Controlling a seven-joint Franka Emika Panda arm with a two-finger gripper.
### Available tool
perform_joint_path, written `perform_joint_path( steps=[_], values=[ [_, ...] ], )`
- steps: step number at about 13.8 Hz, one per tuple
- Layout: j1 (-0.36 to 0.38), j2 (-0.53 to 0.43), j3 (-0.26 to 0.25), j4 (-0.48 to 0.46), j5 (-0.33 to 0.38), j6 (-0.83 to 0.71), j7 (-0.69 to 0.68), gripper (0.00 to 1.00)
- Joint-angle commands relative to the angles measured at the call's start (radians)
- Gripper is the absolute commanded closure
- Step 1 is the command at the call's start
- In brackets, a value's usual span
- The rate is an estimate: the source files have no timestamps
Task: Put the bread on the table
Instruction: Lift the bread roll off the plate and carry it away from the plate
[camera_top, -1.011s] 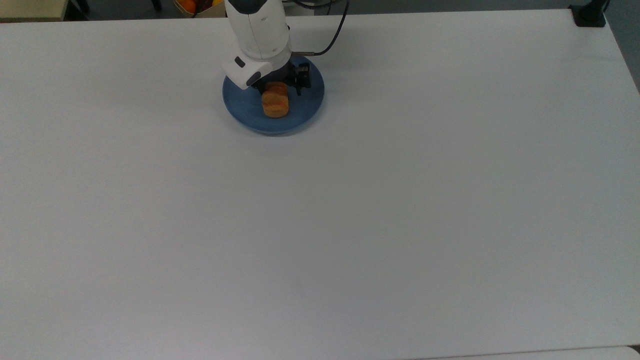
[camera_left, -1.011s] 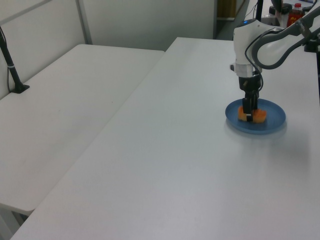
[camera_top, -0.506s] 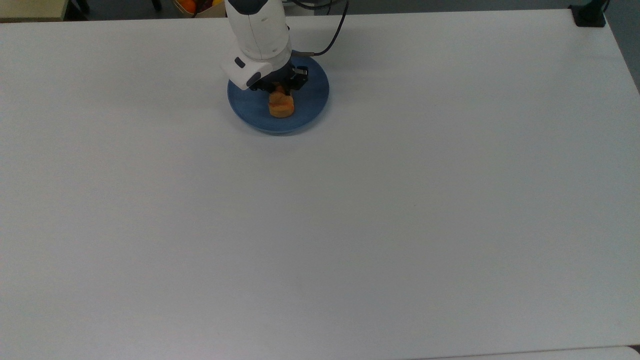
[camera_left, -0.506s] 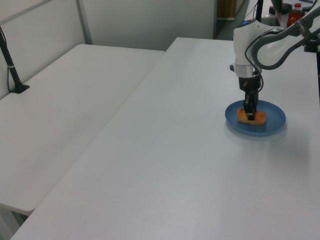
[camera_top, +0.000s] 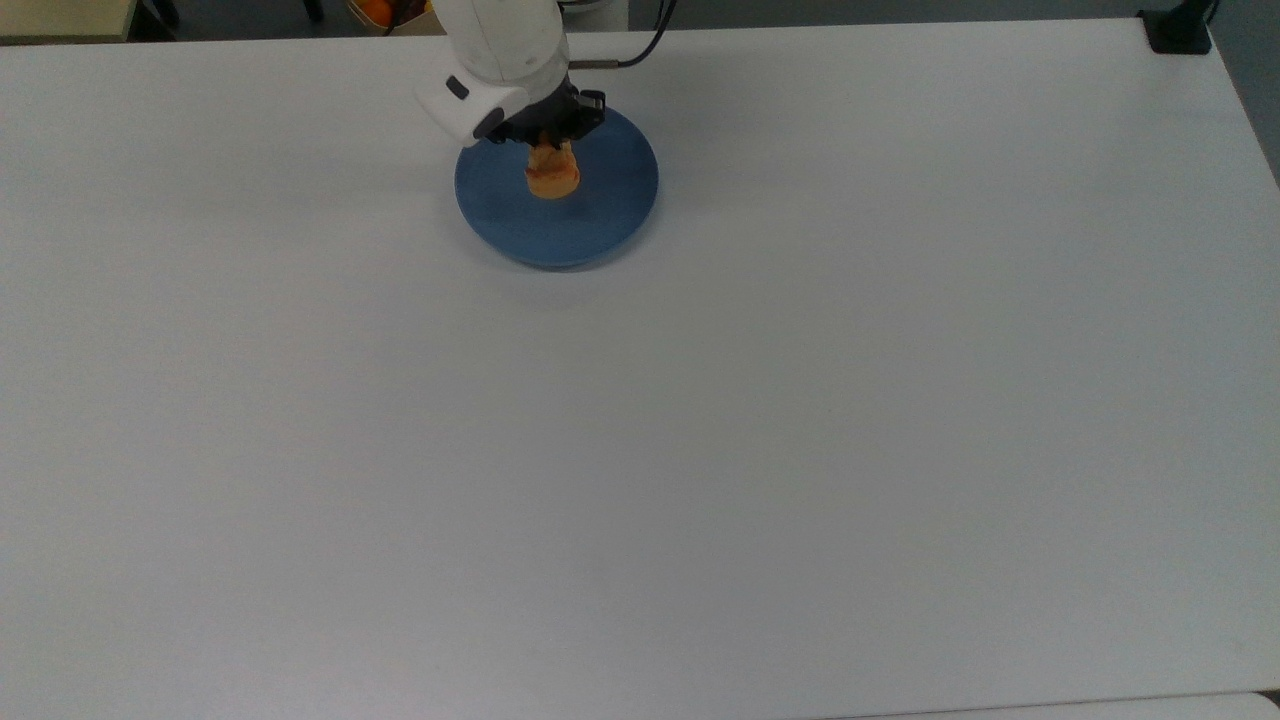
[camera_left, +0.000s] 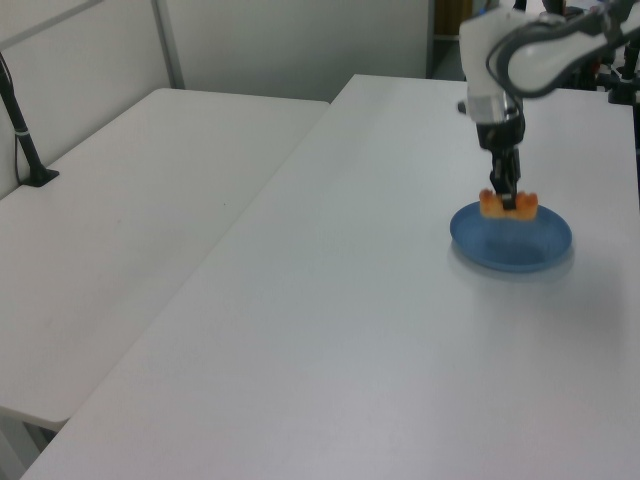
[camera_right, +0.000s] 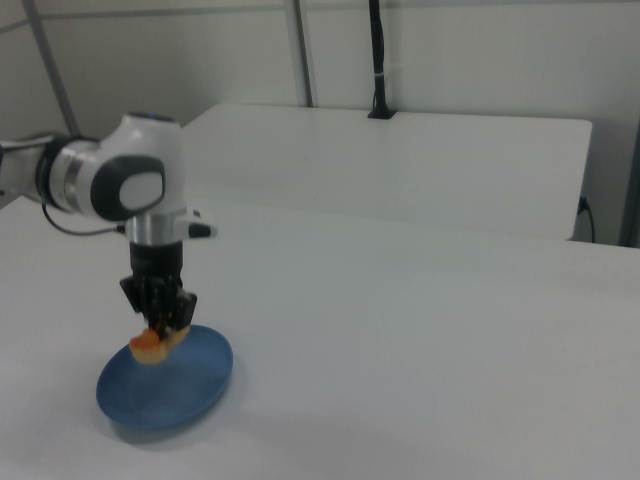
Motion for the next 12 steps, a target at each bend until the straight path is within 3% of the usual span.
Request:
perform_joint_path(
  steps=[1,5,12],
  values=[
    [-0.012,-0.016,-0.043,0.184,-0.004,-0.183,-0.038,0.89],
    [-0.020,-0.025,-0.127,0.271,-0.005,-0.259,-0.135,0.94],
    [-0.046,0.007,-0.357,0.318,-0.030,-0.099,-0.365,0.97]
  ],
)
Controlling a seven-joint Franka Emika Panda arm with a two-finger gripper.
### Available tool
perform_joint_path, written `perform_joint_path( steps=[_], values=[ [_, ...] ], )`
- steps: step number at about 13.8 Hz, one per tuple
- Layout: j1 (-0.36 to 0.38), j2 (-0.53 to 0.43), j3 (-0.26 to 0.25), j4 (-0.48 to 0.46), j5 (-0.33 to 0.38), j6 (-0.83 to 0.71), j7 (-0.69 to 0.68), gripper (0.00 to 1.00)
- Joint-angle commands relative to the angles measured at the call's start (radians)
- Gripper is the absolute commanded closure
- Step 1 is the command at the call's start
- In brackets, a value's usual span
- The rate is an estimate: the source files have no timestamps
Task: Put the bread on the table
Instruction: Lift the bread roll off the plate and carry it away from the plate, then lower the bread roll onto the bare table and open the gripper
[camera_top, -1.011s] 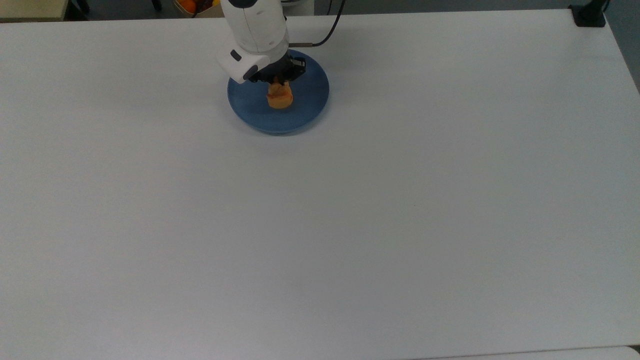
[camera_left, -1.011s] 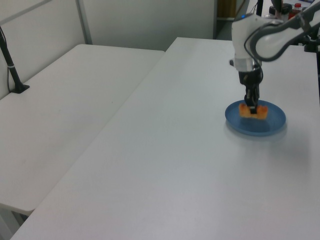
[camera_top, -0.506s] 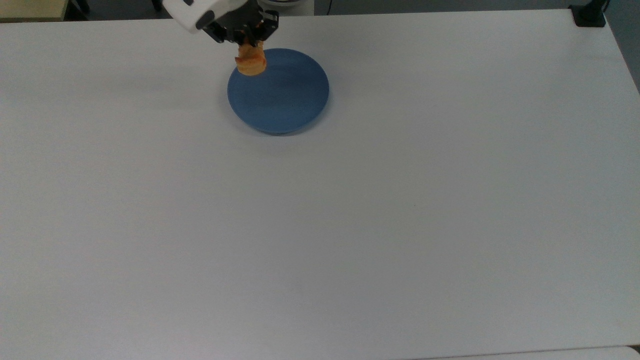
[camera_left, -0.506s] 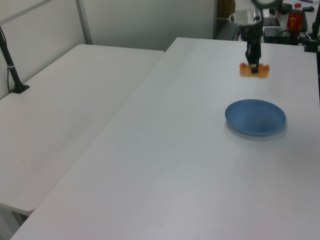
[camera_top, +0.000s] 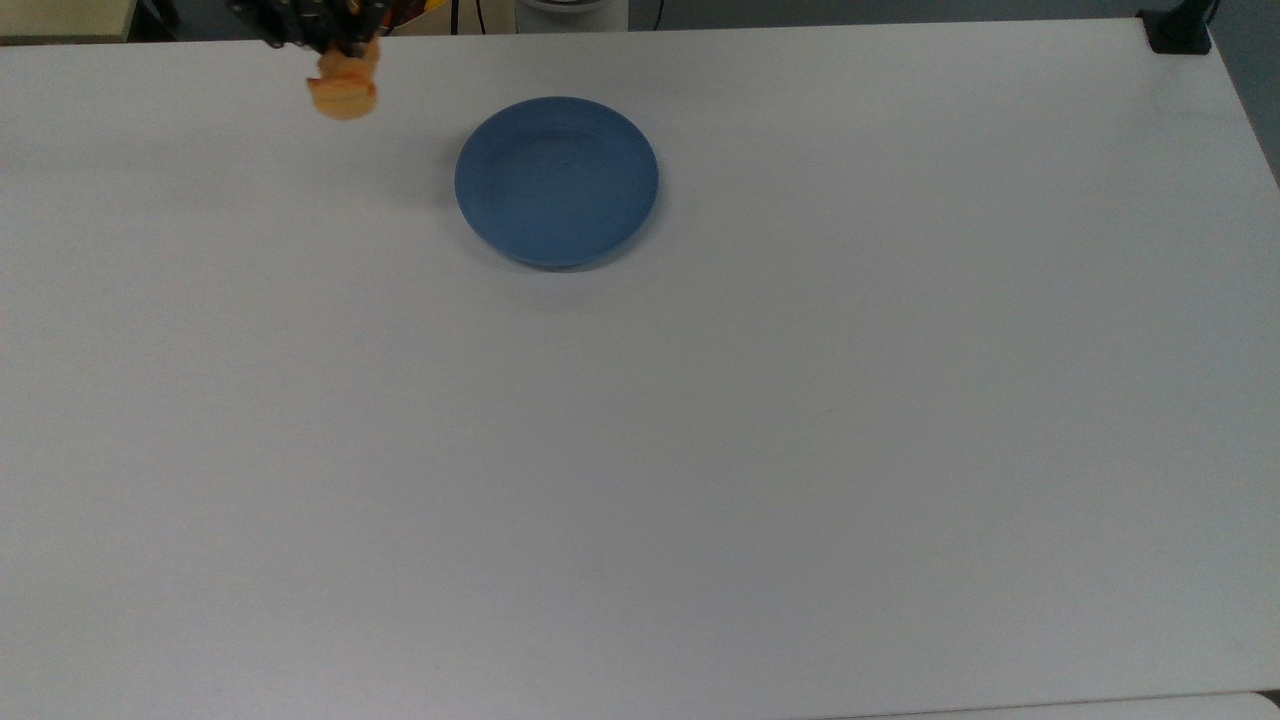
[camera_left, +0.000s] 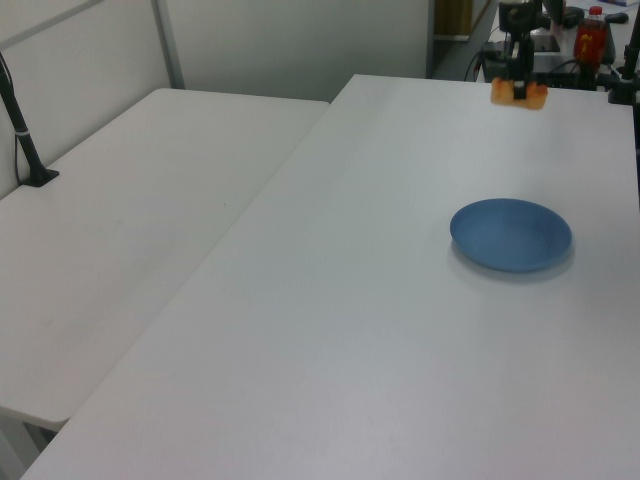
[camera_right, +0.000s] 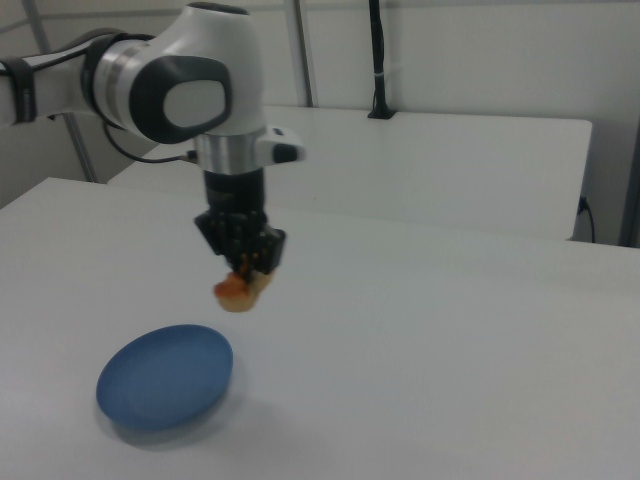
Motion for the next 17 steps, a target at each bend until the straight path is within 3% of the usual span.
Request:
perform_joint_path(
  steps=[1,7,11,17],
  values=[
    [-0.015,0.045,-0.107,0.017,-0.007,0.113,-0.125,0.97],
    [-0.140,0.212,-0.118,0.017,-0.028,0.341,-0.205,0.97],
    [-0.172,0.318,-0.118,0.014,-0.039,0.429,-0.225,0.96],
    [-0.224,0.398,-0.118,0.005,-0.047,0.503,-0.268,0.95]
  ],
)
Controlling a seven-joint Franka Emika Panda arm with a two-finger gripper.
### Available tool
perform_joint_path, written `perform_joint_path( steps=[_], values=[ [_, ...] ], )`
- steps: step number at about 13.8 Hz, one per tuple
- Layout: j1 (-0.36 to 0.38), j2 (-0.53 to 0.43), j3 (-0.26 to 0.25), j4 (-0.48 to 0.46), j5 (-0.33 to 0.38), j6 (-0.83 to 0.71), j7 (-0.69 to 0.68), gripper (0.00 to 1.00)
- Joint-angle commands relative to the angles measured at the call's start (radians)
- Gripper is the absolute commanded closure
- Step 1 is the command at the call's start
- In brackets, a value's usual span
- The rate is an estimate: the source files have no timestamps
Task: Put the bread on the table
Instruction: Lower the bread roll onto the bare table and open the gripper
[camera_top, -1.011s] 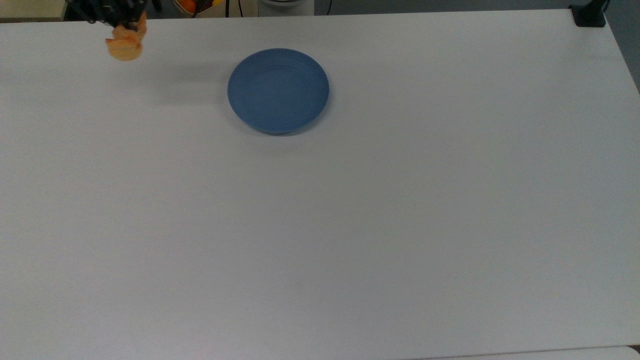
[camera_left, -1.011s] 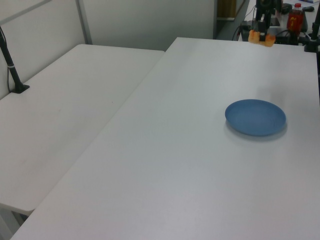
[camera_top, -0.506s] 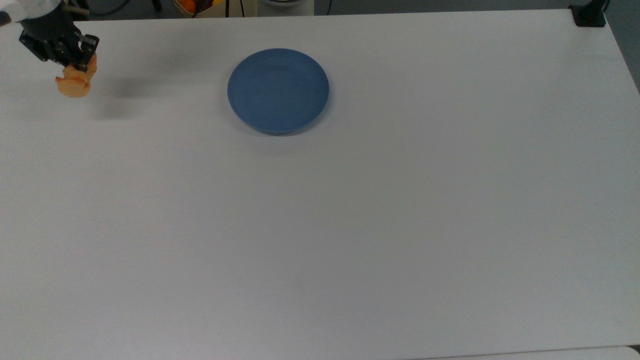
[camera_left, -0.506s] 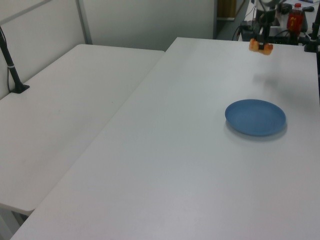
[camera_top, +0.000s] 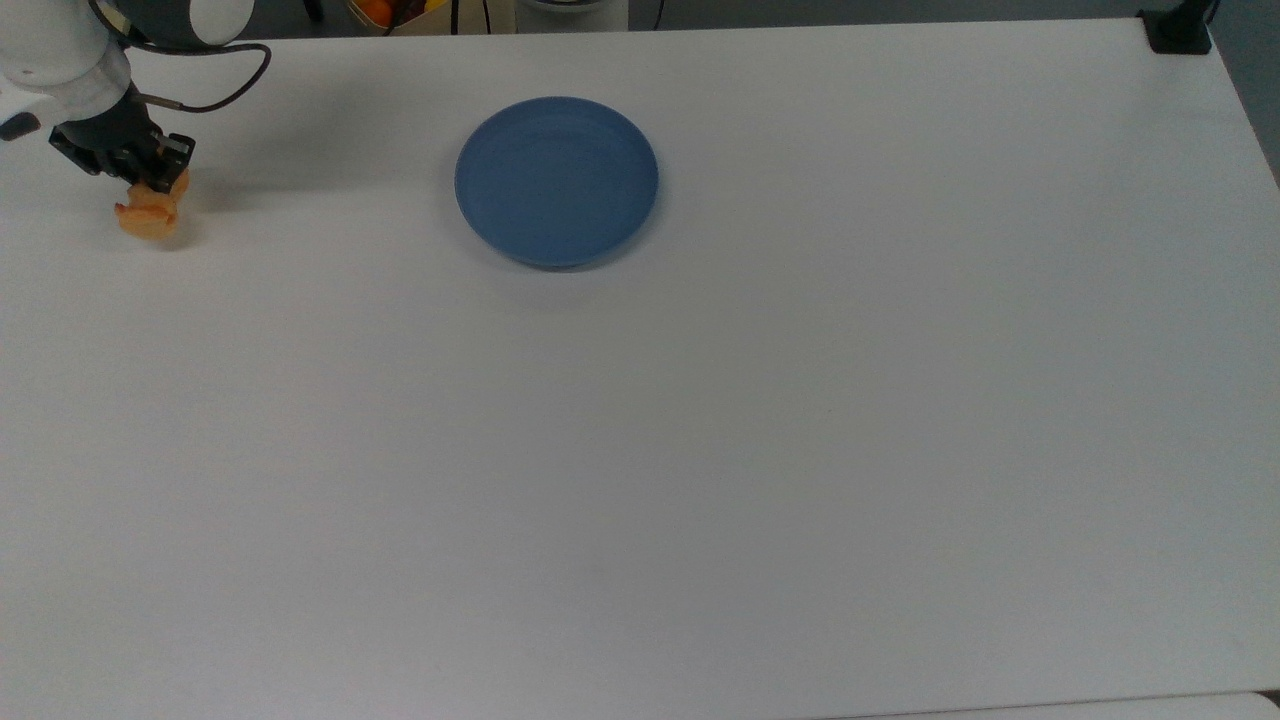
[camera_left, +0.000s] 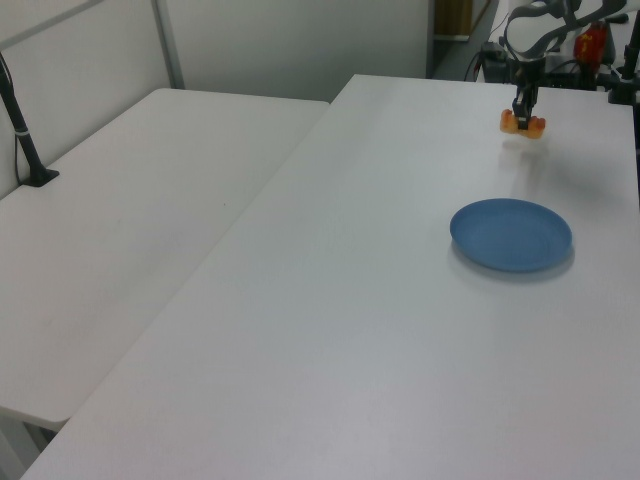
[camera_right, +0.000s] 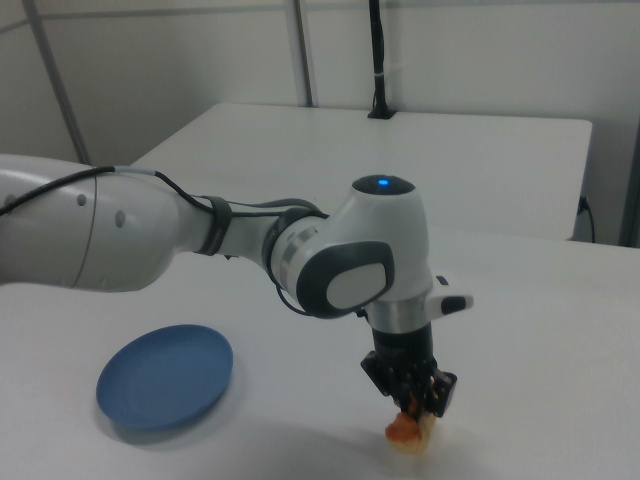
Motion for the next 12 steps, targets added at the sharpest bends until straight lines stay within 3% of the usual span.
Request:
perform_joint_path(
  steps=[1,4,6,8,9,10,12],
  values=[
    [-0.033,0.033,0.000,0.003,-0.012,0.023,-0.070,0.95],
    [-0.044,0.036,0.000,-0.014,-0.010,0.025,-0.101,0.93],
    [-0.046,0.038,0.000,-0.017,-0.010,0.023,-0.104,0.87],
    [-0.049,0.038,0.000,-0.017,-0.010,0.023,-0.110,0.65],
    [-0.053,0.038,0.000,-0.017,-0.007,0.023,-0.109,0.41],
    [-0.053,0.038,0.000,-0.017,0.001,0.023,-0.095,0.05],
    [-0.055,0.038,0.000,-0.015,0.001,0.023,-0.095,0.00]
  ],
)
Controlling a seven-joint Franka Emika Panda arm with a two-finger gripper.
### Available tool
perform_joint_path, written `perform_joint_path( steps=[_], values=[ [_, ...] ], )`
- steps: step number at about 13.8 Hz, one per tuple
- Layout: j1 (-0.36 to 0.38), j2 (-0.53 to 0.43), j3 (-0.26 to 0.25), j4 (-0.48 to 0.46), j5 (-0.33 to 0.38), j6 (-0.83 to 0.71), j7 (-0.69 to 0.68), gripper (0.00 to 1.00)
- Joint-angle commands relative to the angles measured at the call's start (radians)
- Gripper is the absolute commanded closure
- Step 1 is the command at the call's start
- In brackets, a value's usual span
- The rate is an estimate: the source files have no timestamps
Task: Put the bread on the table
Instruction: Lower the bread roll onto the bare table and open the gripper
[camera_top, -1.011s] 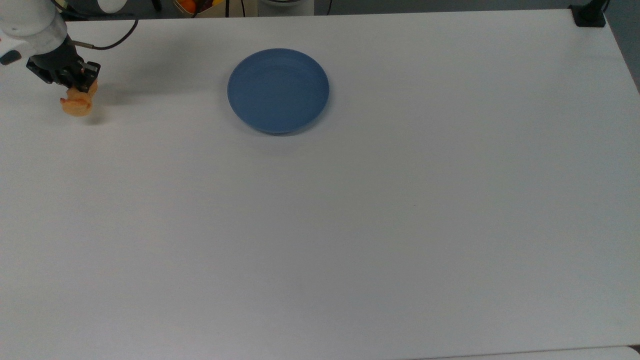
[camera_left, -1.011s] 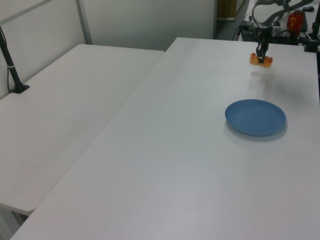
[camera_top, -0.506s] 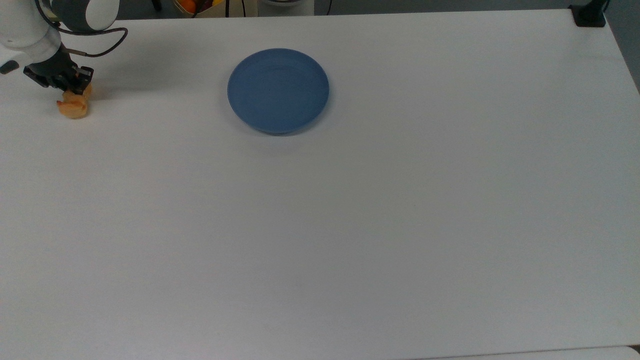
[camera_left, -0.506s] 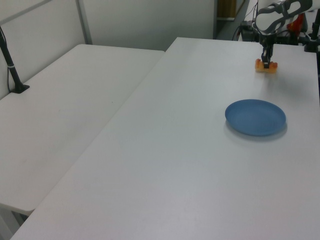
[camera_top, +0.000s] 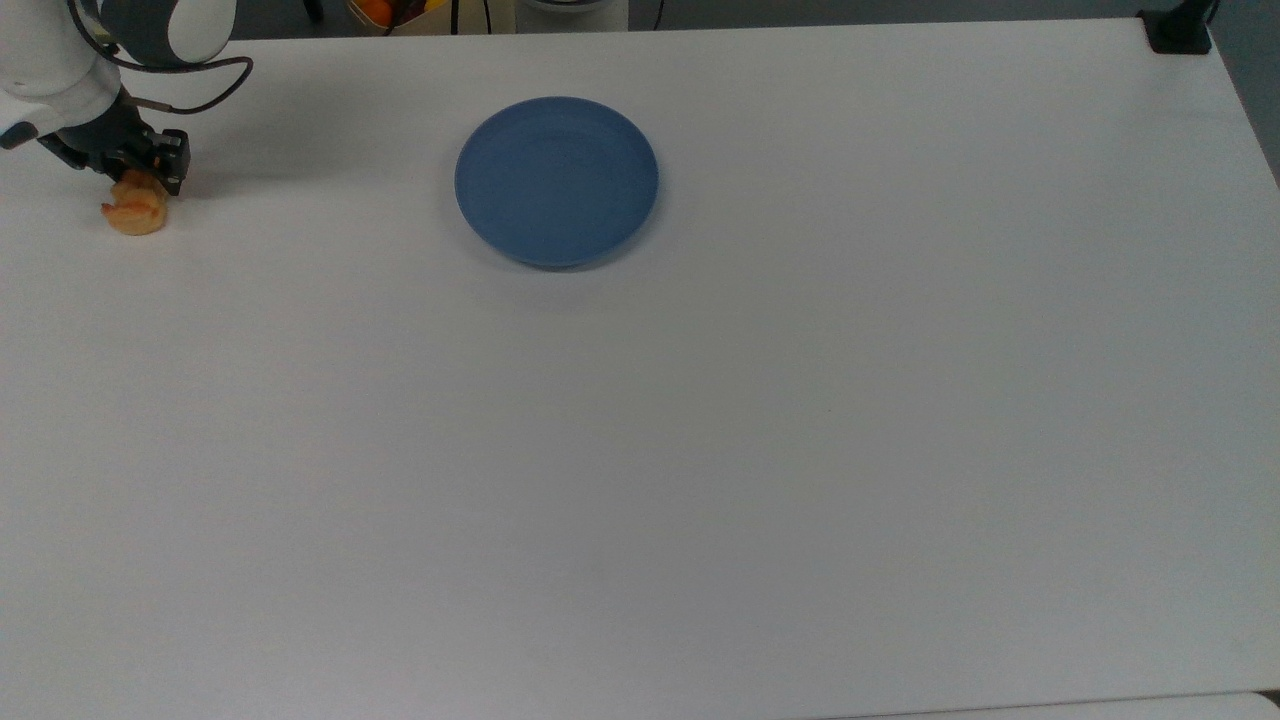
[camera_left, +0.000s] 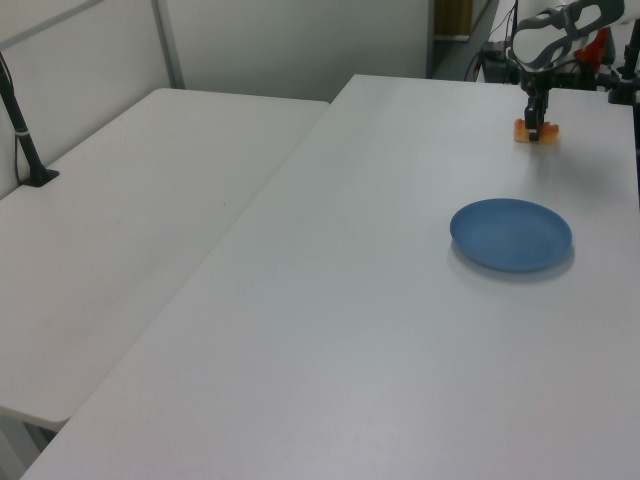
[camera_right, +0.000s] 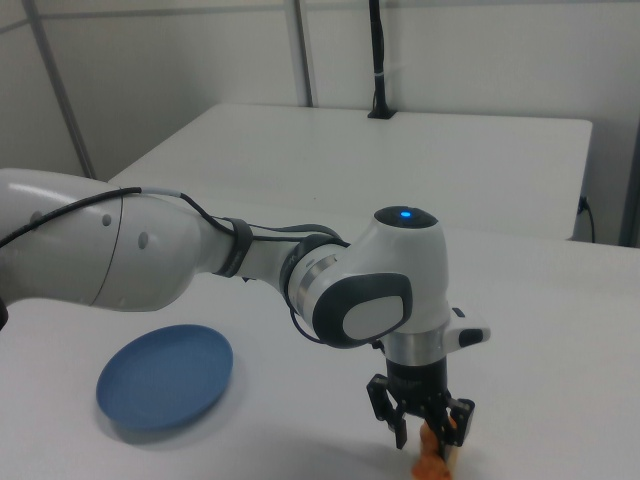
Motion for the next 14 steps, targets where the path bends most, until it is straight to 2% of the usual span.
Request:
perform_joint_path(
  steps=[1,7,10,14],
  values=[
    [-0.006,-0.009,0.000,-0.012,0.002,0.016,-0.009,0.00],
    [-0.005,-0.028,-0.004,-0.010,0.007,0.007,0.000,0.00],
    [-0.003,-0.093,-0.003,-0.013,0.022,0.000,0.066,0.00],
    [0.043,-0.189,0.013,-0.015,0.028,-0.008,0.265,0.00]
  ],
)
